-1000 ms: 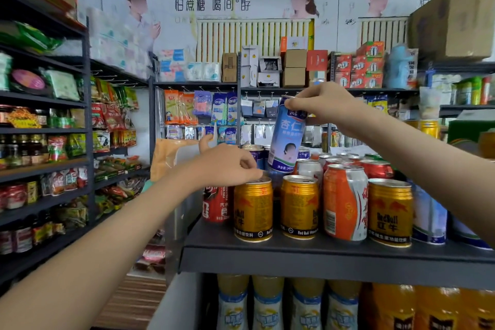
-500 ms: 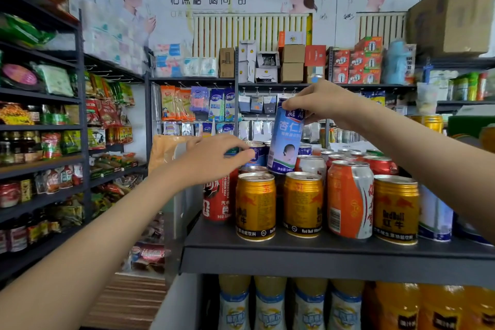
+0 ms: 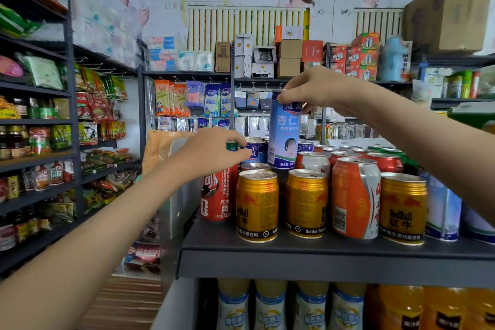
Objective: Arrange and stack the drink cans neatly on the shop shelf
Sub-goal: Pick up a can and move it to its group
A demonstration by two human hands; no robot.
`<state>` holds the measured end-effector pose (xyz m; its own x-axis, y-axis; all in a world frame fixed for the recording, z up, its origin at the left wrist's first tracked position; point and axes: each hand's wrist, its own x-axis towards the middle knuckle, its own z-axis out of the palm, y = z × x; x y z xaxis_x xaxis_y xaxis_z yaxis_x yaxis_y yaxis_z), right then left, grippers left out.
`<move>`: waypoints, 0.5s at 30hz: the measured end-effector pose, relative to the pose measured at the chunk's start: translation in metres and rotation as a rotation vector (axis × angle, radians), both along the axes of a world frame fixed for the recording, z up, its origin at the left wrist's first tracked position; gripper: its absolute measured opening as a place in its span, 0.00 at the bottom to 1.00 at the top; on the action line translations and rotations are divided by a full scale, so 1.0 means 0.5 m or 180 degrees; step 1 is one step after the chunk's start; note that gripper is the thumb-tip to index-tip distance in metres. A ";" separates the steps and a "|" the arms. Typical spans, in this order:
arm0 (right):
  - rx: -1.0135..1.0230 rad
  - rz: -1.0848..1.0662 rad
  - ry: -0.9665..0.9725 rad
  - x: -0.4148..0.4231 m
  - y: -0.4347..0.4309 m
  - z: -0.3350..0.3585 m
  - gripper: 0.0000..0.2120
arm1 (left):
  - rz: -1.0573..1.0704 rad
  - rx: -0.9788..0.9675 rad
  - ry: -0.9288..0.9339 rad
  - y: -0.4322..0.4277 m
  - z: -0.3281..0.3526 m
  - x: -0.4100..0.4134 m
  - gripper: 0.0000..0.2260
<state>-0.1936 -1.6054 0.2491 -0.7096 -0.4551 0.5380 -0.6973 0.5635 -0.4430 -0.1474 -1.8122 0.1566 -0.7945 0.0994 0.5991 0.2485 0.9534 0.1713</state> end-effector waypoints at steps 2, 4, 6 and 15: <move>-0.0121 -0.0049 0.0017 -0.003 0.005 0.000 0.15 | 0.0143 -0.0153 -0.0091 0.015 0.005 -0.003 0.17; -0.0332 -0.0125 0.0033 -0.006 0.015 0.003 0.16 | 0.0265 -0.0232 -0.0074 0.033 0.012 -0.007 0.15; -0.0580 -0.0132 0.0036 -0.005 0.026 0.009 0.18 | 0.0294 -0.0179 -0.0025 0.053 0.022 -0.009 0.13; -0.1614 -0.0051 0.0032 0.034 0.096 0.042 0.09 | -0.0052 0.0147 -0.0613 0.138 0.064 -0.021 0.18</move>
